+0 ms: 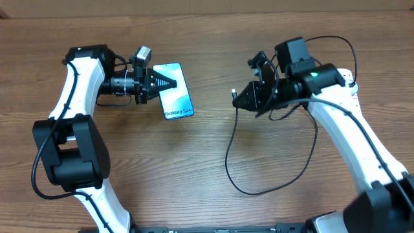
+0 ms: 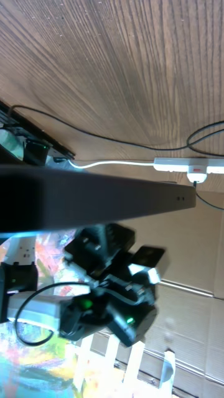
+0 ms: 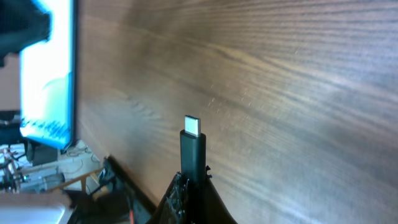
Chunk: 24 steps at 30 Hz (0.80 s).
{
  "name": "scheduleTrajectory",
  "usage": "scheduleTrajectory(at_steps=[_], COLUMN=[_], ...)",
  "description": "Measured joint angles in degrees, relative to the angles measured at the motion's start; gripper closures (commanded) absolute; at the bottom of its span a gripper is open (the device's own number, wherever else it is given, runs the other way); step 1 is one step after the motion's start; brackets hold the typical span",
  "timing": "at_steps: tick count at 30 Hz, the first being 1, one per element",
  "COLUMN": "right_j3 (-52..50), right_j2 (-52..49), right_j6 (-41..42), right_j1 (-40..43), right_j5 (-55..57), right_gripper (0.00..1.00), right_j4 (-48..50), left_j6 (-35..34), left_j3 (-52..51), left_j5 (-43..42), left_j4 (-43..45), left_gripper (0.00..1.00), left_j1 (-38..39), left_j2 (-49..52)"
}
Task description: Plug charger to phone and switch on socket
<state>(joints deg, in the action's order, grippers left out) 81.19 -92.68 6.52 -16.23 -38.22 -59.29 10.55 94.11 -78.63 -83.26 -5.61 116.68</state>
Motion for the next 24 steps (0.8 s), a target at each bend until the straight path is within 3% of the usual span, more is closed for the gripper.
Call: scheduleTrajectory(at_steps=[7, 12, 24], right_j3=[-0.07, -0.85, -3.8], right_j2=[10.4, 17.16, 16.44], right_j6=[-1.16, 0.17, 10.19], right_j1=[-0.7, -5.81, -17.77], right_j5=[-0.17, -0.5, 3.3], right_gripper=[0.96, 0.96, 0.96], right_j4=[-5.57, -5.46, -0.28], left_j6=[0.2, 0.42, 0.11], left_j3=[0.0, 0.0, 0.0], left_j5=[0.02, -0.94, -7.34], left_j4=[0.13, 0.26, 5.07], left_gripper=[0.96, 0.96, 0.96], left_j1=[0.0, 0.22, 4.28], left_j2=[0.0, 0.0, 0.0])
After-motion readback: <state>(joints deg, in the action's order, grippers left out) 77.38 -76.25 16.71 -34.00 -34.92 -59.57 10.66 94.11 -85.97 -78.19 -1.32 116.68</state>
